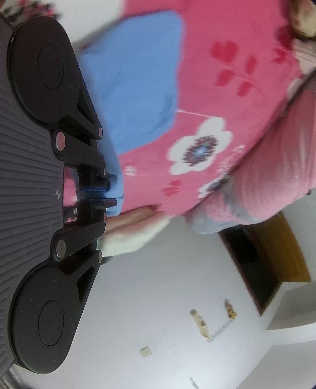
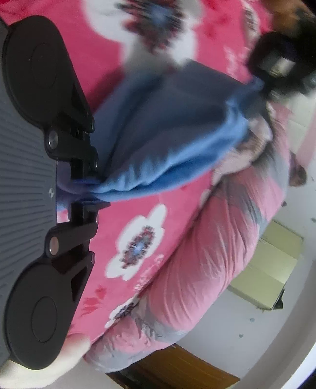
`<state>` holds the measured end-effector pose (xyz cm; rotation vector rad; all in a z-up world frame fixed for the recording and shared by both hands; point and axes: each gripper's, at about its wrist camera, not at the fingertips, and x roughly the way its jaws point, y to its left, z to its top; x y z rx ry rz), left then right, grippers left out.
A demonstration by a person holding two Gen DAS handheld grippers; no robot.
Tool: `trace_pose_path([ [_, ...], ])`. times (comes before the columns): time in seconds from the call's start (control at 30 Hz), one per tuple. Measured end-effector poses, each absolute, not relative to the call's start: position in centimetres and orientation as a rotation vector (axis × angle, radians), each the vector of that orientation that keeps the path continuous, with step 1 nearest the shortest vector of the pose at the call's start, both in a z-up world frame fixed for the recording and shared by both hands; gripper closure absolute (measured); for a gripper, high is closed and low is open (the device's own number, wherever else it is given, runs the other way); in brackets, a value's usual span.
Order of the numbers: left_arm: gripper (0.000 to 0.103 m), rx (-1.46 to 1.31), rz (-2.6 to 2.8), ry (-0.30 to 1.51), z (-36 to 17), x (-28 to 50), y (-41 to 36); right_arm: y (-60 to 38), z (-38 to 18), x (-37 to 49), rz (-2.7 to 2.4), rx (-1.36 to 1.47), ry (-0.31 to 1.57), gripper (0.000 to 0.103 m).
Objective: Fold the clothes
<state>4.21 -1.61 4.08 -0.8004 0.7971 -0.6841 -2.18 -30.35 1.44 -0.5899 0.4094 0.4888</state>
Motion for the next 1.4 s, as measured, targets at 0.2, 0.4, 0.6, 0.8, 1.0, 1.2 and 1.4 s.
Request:
trace_pose_path([
  [0.2,0.1,-0.825,-0.68,0.665,9.8,10.9,0.4,-28.2,9.3,4.9,0.46,-0.677,0.291,0.095],
  [0.4,0.1,-0.764,-0.742,0.491,16.4,10.8,2.4,-25.6,16.5,4.3,0.376,-0.835,0.038,0.095],
  [0.6,0.1,-0.687,-0.777,0.525,13.7,4.0,5.4,-24.3,12.2,-4.0,0.479,-0.968,0.033,0.095],
  [0.8,0.1,-0.647,-0.662,0.805,1.3,-5.1,9.1,-21.0,-1.4,-15.2,0.671,-1.095,0.175,0.095],
  [1.0,0.1,-0.686,-0.579,0.926,-5.0,-8.6,11.6,-18.8,-6.7,-19.7,0.623,-1.122,0.215,0.093],
  [1.2,0.099,-0.663,-0.606,0.929,-5.5,-8.6,11.7,-21.5,-3.7,-20.5,0.598,-0.748,0.417,0.079],
  [1.4,0.087,-0.672,-0.616,0.941,-6.1,-9.0,12.3,-28.3,-1.4,-16.5,0.566,-0.054,0.712,0.072],
])
